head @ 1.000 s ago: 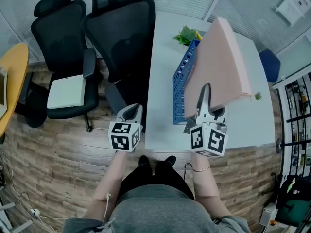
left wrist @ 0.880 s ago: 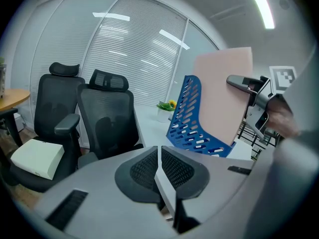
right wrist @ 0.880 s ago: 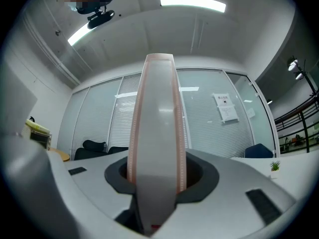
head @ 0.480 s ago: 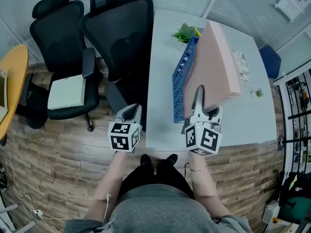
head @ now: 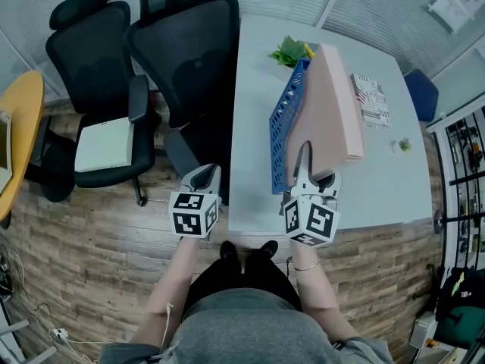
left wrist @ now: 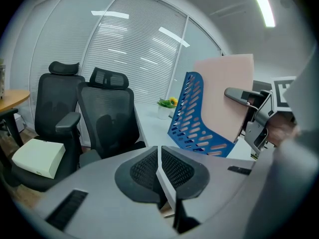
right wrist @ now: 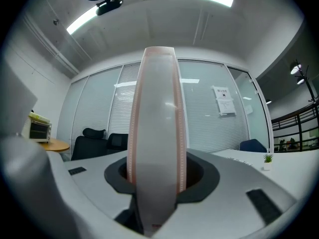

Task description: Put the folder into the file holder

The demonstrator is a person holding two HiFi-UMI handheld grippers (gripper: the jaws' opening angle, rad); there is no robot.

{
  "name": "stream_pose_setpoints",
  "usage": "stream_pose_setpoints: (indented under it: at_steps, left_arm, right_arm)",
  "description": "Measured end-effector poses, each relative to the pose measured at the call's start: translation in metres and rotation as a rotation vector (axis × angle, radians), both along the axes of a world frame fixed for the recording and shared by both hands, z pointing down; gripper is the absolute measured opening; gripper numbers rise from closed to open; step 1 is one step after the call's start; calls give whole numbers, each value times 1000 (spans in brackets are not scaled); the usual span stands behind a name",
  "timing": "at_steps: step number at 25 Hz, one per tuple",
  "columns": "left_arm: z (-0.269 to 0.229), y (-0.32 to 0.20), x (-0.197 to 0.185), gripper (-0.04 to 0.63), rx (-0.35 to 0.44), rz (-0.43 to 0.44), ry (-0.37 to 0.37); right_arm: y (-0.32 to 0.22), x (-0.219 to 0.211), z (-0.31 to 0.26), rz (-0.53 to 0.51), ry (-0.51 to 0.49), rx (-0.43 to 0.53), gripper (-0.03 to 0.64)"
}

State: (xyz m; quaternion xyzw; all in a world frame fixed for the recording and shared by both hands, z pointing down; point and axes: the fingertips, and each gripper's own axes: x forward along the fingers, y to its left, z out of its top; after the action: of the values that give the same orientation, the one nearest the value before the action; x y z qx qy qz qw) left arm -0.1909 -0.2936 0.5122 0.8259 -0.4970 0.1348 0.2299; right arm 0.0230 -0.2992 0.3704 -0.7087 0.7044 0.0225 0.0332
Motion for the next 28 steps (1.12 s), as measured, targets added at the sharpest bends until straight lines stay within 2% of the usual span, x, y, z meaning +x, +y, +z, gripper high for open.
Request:
stream_pose_setpoints:
  at_steps: [16,28]
  left_arm:
    - [3,1,7,35,-7,20,0]
    - [3,2,11,35,-6,25,7]
  right_arm:
    - [-1,4,40,-18,30,-110,173]
    - [1,4,46,-66,43,-110,184]
